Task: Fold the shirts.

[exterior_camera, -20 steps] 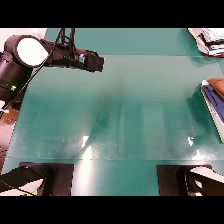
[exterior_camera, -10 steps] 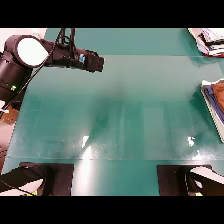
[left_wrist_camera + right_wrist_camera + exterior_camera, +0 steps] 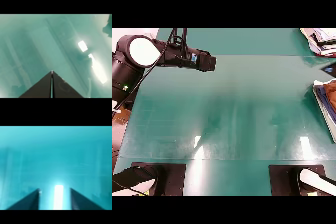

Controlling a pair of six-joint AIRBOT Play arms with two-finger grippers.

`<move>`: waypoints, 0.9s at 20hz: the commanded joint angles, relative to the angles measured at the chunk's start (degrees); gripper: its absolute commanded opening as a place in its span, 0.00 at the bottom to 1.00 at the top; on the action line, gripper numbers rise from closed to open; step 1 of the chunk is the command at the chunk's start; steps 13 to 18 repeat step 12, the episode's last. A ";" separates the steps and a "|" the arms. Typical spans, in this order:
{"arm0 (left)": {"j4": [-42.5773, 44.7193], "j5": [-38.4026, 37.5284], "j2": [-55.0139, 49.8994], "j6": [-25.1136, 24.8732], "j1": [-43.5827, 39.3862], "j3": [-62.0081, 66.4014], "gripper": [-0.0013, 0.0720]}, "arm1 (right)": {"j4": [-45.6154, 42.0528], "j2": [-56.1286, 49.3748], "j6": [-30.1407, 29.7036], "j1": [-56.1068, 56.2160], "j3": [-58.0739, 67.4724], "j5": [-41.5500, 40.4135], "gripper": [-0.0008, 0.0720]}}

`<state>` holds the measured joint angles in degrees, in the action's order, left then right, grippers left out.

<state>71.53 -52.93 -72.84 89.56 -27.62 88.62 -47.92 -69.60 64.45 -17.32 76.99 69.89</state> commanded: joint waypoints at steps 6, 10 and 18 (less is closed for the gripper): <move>-0.02 1.07 -0.02 0.02 0.04 0.00 0.05 | -1.77 0.04 -0.07 21.07 0.00 -5.03 0.04; -0.02 1.09 -0.02 0.02 0.04 0.00 0.05 | -1.70 0.04 -0.04 20.98 0.00 -4.98 0.04; -0.02 1.07 -0.02 0.02 0.04 0.00 0.05 | -1.73 0.04 -0.04 21.03 0.00 -4.98 0.04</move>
